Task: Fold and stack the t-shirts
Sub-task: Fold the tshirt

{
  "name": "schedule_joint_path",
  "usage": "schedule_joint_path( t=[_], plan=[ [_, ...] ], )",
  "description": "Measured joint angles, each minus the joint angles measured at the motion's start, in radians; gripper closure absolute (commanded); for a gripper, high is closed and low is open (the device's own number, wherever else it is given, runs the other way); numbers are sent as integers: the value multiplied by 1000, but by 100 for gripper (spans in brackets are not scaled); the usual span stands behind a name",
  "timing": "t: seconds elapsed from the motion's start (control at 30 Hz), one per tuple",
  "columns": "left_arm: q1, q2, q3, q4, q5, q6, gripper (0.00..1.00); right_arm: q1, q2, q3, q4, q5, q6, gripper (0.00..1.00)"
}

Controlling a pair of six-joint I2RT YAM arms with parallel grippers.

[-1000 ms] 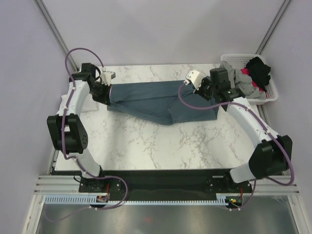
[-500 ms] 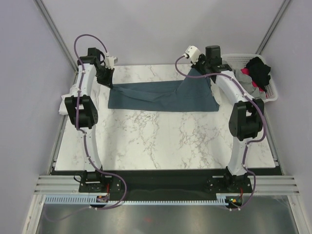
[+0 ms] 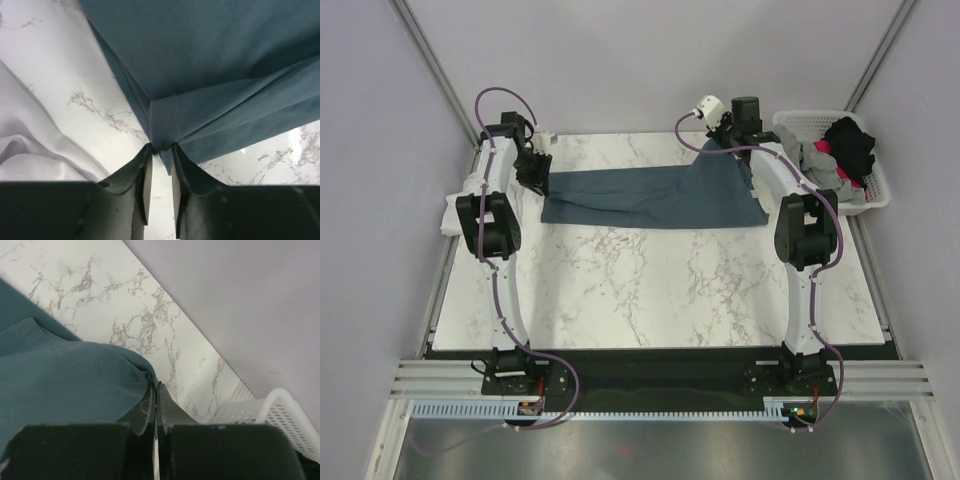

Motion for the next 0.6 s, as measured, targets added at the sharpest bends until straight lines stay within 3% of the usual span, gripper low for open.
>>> schedule_joint_path(
  t=[0.07,0.1,0.2,0.4,0.6],
  plan=[
    [4,0,-4,6,-16,-15,49,2,0,-2,18,16,4,82],
    [5,0,-7,9,-22,-21,45,3,0,-6,25,24,6,66],
    [8,-4,-24,19,-29,-38,35,8,0,-22,54,78,16,44],
    [10,-113,-195,65,-20,-62,32,11,-45,-72,80,151,89,36],
    [10,-187,-271,72,10,-85,42,18,-153,-110,77,107,239,37]
  ],
)
